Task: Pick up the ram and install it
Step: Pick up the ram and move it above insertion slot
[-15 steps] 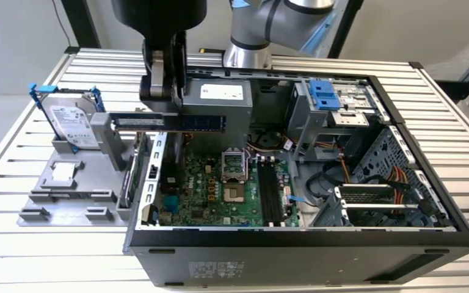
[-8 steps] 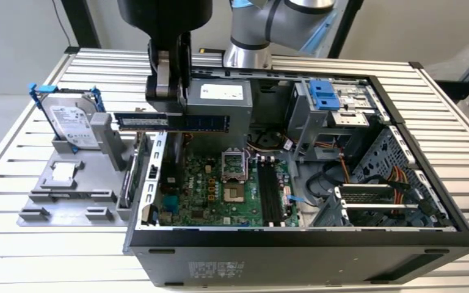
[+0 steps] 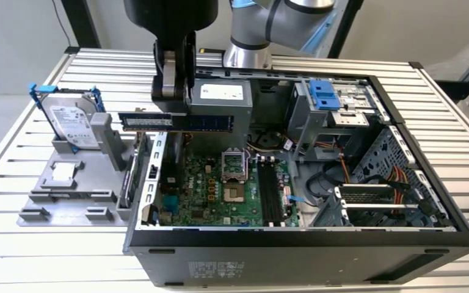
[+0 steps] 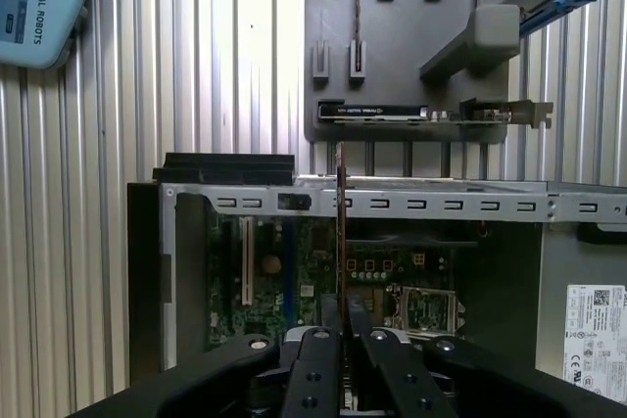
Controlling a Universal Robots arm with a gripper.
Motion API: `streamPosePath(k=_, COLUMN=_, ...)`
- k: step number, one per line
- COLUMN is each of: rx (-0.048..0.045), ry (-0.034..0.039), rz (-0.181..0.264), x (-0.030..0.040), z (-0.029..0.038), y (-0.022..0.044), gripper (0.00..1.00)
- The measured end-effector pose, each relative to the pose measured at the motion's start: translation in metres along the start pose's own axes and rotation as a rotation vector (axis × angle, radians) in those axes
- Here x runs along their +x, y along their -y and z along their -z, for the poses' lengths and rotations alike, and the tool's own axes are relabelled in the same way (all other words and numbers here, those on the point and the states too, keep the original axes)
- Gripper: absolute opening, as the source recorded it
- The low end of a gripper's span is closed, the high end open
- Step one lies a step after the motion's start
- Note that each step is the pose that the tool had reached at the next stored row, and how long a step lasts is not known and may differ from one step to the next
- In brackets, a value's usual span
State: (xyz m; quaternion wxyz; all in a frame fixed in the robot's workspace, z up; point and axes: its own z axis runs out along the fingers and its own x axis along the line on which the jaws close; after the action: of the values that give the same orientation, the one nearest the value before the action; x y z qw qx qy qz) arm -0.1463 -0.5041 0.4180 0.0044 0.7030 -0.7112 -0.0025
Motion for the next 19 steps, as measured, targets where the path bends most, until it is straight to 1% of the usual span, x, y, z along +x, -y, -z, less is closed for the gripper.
streamPosePath(k=19, rx=-0.0001, ry=0.0, rz=0.0, x=-0.0002, z=0.0001, y=0.0134, gripper=0.0)
